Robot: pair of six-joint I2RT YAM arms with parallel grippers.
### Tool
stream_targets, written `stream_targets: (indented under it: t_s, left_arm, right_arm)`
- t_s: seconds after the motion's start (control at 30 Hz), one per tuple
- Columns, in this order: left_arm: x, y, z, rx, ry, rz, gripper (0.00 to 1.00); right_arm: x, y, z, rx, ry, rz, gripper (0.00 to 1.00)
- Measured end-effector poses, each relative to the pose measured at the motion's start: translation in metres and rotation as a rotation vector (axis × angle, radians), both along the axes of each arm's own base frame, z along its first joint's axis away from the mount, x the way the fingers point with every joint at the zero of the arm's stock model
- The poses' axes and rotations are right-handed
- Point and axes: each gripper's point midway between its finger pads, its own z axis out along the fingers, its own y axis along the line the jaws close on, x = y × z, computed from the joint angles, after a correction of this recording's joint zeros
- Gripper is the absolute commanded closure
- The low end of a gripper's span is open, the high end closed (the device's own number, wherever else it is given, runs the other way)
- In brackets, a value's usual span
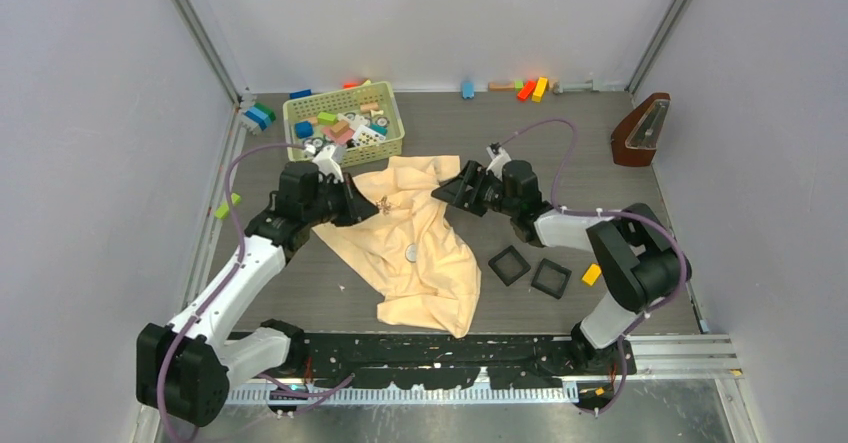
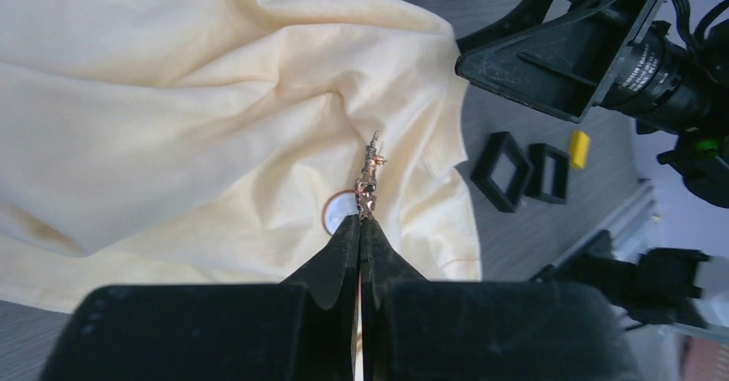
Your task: Remove the brooch from the garment
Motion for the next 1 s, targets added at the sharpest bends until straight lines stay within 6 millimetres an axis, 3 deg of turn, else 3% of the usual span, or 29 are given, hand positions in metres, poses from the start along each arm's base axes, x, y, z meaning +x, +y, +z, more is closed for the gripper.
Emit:
stream_targets:
  t_s: [0.1,0.23,0.37,0.7,1.0]
  left_arm:
    - [0.000,-0.006,0.012,-0.081,0.034,-0.035,1.00]
    - [-0.004,-0.027,0.043,-0.194,0.053,-0.163,1.00]
    - [-0.011,-0.042,0.062,-0.271,0.066,-0.270,1.00]
    - [-0.019,-0.056,0.072,-0.364,0.120,-0.368,1.00]
    - [-0.016,-0.058,0.075,-0.382,0.114,-0.376,1.00]
  right_arm:
    - [-0.004,-0.004,0.021,-0.020,-0.053,0.009,0.27]
    - [-0.009,-0.008,0.068,-0.031,-0.156,0.028,0.33]
    - [-0.013,-0.005,0.087,-0.053,-0.166,0.076,0.46]
    - [-0.058,0.008,0.084,-0.026,-0.070,0.306,0.57]
    - [-0.087,0.023,0.090,0.020,-0.053,0.438,0.59]
